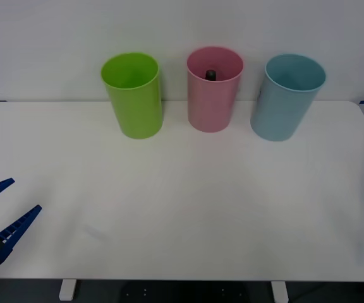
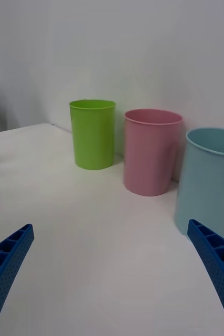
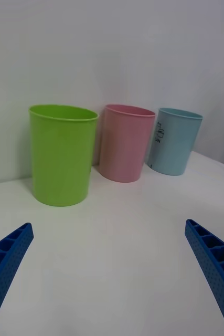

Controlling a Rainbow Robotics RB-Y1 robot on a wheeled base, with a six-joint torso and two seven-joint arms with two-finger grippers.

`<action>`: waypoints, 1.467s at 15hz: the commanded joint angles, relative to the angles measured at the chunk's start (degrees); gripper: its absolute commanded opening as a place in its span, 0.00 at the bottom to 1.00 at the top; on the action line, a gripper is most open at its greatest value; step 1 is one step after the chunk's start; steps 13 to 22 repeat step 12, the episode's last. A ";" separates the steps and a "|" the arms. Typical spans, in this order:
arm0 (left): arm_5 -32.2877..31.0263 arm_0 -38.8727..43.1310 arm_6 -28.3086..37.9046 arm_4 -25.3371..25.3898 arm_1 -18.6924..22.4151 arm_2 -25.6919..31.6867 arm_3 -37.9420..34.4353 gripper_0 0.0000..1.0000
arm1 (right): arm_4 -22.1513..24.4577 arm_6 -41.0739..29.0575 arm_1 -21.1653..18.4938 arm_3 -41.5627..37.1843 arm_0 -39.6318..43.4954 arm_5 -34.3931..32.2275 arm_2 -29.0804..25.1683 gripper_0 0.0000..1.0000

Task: Grasp the object on the table and drop it into the matching bin: aluminum can to the light blue bin, PET bottle to the pink bin.

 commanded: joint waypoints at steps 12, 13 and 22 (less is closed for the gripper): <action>0.00 0.00 0.00 0.00 0.00 0.00 0.00 1.00 | 2.47 0.04 1.78 0.32 0.06 -0.75 0.29 1.00; 0.00 0.00 0.00 0.00 0.00 0.00 0.00 1.00 | 2.47 0.04 1.78 0.32 0.06 -0.75 0.29 1.00; 0.00 0.00 0.00 0.00 0.00 0.00 0.00 1.00 | 2.47 0.04 1.78 0.32 0.06 -0.75 0.29 1.00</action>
